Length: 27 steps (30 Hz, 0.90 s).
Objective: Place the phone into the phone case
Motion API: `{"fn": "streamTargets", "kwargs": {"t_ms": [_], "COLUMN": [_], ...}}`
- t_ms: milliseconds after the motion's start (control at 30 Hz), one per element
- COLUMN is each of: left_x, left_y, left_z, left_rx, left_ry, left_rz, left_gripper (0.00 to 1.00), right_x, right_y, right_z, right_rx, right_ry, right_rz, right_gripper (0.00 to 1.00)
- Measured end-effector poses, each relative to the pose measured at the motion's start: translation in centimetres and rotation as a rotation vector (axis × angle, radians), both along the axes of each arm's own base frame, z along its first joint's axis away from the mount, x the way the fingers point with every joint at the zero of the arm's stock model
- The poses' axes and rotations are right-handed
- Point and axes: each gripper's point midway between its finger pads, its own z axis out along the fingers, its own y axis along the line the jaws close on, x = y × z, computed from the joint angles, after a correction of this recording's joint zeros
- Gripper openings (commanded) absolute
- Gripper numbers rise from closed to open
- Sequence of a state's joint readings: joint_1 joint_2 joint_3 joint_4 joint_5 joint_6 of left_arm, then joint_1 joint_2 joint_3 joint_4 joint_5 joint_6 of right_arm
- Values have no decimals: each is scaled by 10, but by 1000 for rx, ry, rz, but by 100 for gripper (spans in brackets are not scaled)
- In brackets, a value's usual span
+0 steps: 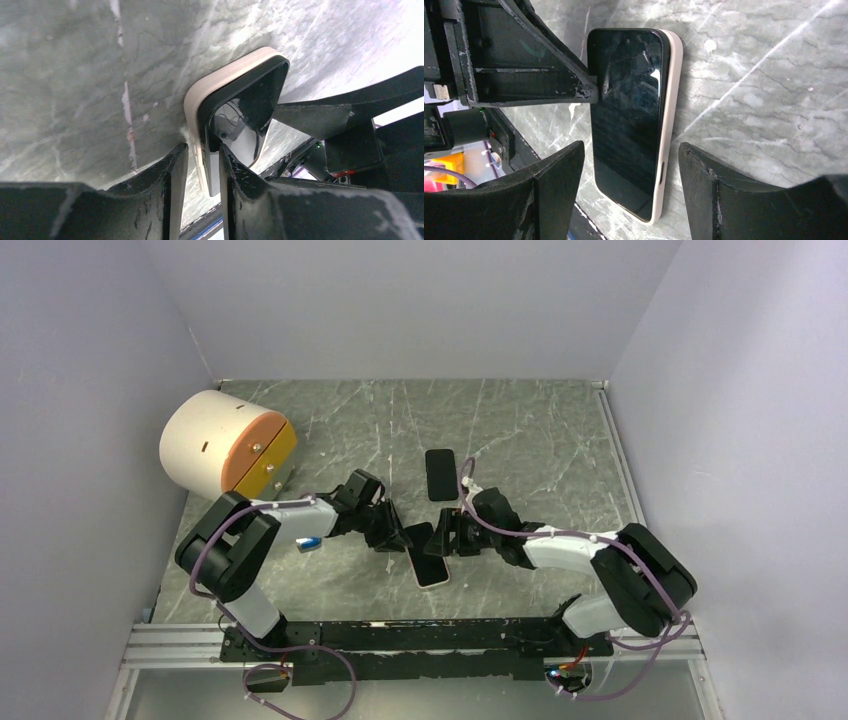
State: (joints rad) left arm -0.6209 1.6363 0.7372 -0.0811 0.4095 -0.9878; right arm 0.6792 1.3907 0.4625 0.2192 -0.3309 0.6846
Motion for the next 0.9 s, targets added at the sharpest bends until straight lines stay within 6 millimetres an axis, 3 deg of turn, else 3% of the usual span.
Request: {"fn": "streamTargets", "kwargs": {"t_ms": [167,333,900], "left_x": [0,-2,-6], "left_y": [-5,-5,-3], "left_z": [1,1,0], "left_rx": [-16,-21,-61], "left_ry": [-1,4,-7], "left_rz": [-11,-16,2], "left_gripper": [23,20,31], "right_x": [1,0,-1], "right_y": [8,12,16], "right_z": [1,3,15], "right_rx": [43,75,224], "right_ry": [13,47,191], "right_rz": [10,-2,-110], "right_gripper": [73,74,74]}}
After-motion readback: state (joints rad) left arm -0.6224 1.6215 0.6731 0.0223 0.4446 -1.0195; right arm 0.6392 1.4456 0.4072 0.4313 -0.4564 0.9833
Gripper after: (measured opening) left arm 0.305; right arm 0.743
